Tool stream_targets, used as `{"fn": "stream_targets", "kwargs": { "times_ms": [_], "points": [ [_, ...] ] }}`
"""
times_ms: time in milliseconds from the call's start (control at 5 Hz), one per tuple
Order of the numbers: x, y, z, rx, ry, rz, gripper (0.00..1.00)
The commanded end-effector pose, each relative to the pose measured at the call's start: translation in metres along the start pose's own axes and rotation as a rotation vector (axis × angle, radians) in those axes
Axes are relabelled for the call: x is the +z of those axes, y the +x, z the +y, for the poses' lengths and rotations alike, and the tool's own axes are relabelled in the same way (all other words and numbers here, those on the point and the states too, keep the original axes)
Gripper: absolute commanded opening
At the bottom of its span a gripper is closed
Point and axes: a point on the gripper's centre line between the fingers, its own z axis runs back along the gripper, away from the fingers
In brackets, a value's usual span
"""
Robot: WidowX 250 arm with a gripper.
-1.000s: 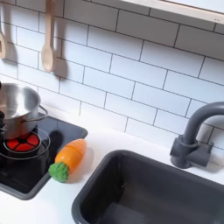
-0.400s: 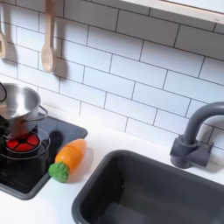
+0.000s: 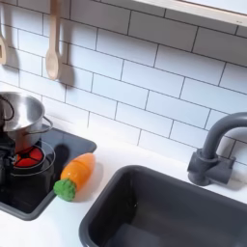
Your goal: Reach green block
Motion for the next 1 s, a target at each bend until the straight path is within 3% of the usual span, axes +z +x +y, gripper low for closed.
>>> {"fn": "stream_targets", "kwargs": {
  "times_ms": [0, 800],
  "points": [
    [-0.0106, -0.0014, 0.0028, -0.028, -0.002, 0.023, 1.00],
    [-0.0108, -0.0009, 0.0026, -0.030, -0.006, 0.020, 1.00]
  ]
}}
